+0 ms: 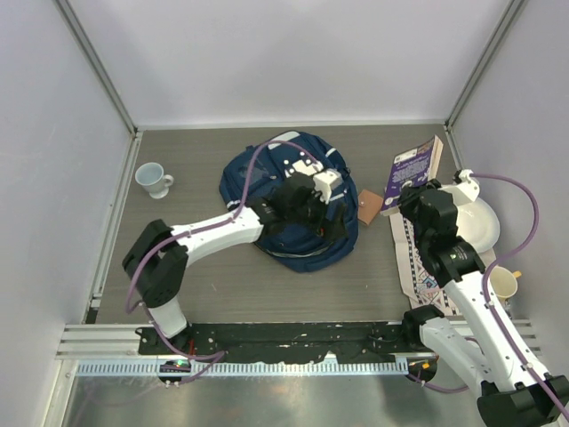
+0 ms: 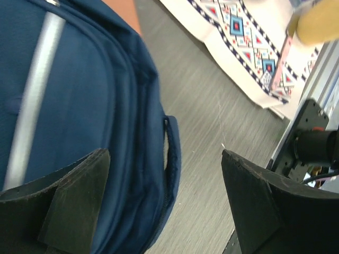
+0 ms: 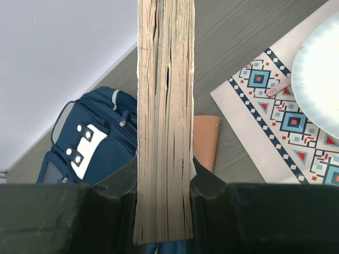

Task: Pack the student bag
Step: Pick up the book from the center of the board, then place the book in the student bag.

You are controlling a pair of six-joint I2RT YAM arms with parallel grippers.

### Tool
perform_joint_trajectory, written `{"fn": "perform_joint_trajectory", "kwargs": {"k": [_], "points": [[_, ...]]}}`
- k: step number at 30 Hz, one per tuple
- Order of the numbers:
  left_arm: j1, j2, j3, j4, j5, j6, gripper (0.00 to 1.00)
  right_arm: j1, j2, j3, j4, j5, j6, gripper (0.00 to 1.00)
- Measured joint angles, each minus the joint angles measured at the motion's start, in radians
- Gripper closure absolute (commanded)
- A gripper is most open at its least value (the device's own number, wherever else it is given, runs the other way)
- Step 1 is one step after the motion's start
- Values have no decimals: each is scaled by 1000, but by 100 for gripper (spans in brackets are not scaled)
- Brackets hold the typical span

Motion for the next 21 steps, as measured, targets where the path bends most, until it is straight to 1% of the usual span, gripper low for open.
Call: {"fn": "perform_joint_trajectory", "kwargs": {"k": [6, 9, 10, 11, 13, 14, 16, 17, 19, 20, 21], "points": [[-60, 121, 89, -92, 13, 48, 16, -5, 3, 0, -27, -11, -6, 99], [-63, 148, 109, -124, 10, 64, 21, -6, 9, 0, -33, -23, -5, 99], [-63, 154, 116, -134, 4, 66, 24, -7, 11, 0, -35, -27, -6, 99], [-63, 158, 122, -141, -1, 68, 32, -7, 12, 0, -35, -30, -6, 99], [-63, 163, 133, -156, -20, 68, 39, -10, 12, 0, -39, -39, -6, 99], [-63, 164, 136, -164, -31, 73, 49, -12, 12, 0, -39, -41, -6, 99], [-63, 164, 138, -176, -55, 75, 53, -15, 12, 0, -39, -48, -6, 99], [-63, 164, 139, -180, -67, 74, 63, -17, 12, 0, -39, -51, -6, 99], [-63, 164, 140, -192, -94, 79, 71, -20, 12, 0, -39, -59, -7, 99], [-63, 165, 142, -201, -104, 82, 80, -20, 12, 0, -39, -61, -7, 99], [-63, 167, 145, -206, -110, 84, 85, -21, 12, 0, -39, -64, -7, 99]]}}
